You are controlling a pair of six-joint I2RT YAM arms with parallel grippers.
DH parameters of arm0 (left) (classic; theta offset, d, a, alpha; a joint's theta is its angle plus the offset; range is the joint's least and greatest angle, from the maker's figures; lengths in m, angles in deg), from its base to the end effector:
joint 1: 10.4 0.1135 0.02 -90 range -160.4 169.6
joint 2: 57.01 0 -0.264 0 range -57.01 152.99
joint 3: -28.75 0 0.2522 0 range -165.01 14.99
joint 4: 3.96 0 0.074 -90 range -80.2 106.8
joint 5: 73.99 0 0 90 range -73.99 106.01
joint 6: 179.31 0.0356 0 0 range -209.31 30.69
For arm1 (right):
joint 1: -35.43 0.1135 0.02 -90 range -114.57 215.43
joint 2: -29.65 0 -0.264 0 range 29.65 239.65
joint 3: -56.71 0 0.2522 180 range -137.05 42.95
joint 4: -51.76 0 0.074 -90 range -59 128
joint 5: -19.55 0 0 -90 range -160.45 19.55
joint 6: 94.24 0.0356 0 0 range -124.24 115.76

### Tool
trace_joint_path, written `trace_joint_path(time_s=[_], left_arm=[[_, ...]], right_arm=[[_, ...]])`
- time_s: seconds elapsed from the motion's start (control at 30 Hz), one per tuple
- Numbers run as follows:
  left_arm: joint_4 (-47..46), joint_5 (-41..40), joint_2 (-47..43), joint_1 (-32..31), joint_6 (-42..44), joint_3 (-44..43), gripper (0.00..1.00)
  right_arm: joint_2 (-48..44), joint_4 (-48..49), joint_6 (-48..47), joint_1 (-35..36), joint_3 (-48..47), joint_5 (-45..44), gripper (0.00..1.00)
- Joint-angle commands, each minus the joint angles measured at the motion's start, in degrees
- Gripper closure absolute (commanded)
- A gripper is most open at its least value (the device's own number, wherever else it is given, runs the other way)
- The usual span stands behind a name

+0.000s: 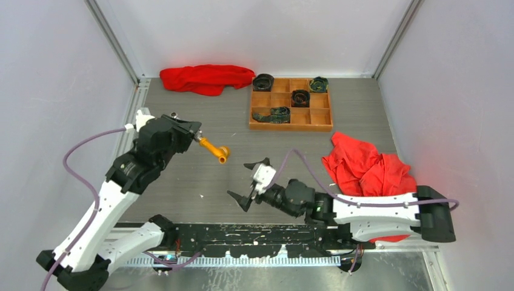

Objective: Install the water faucets

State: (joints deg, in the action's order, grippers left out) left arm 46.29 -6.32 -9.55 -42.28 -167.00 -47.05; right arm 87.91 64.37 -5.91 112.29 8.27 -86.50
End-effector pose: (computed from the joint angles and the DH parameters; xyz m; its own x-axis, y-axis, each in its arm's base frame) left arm 0.1453 -0.0744 0.3878 -0.2524 -0.9073 -0.3363 -0.2692 0.3997 -0.8762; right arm 0.0636 0.2292 0.3003 0.0365 0.0332 -0.9988 -0.8724 0.4886 -0.0157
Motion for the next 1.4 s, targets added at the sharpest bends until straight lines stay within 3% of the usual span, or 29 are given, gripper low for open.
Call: trace_joint_path(time_s=[0.0, 0.13, 0.37, 0.53, 0.73, 0.93, 1.07, 1.37], left_arm=[[12.8, 1.5, 4.1, -0.1, -3.2, -5.7, 1.0], [12.2, 3.4, 4.6, -0.1, -3.9, -5.1, 1.0], [11.0, 4.4, 3.5, -0.1, -4.0, -3.3, 1.0], [12.5, 3.4, 3.5, -0.1, -2.6, -4.3, 1.0], [21.4, 2.2, 8.4, -0.1, -1.0, -11.2, 1.0], [21.8, 4.5, 10.9, -0.1, -1.1, -11.9, 1.0], [20.4, 5.3, 10.0, -0.1, -1.9, -10.3, 1.0], [18.8, 6.6, 7.9, -0.1, -3.1, -8.2, 1.0]], right_arm=[[6.3, 14.1, -32.9, 3.8, 3.6, -18.8, 0.0], [12.2, 29.1, -40.8, 4.7, 3.7, -19.8, 0.0], [20.0, 37.9, -45.9, 5.0, 0.1, -17.7, 0.0], [18.0, 36.1, -44.6, 4.9, 0.1, -16.8, 0.0], [8.2, 23.2, -41.8, 5.1, 4.2, -14.6, 0.0], [1.6, 9.8, -26.1, 4.8, -0.5, -5.3, 0.0], [3.4, 12.5, -16.5, 4.7, -2.0, -1.9, 0.0], [14.1, 21.5, -15.3, 4.7, -5.8, -7.7, 0.0]])
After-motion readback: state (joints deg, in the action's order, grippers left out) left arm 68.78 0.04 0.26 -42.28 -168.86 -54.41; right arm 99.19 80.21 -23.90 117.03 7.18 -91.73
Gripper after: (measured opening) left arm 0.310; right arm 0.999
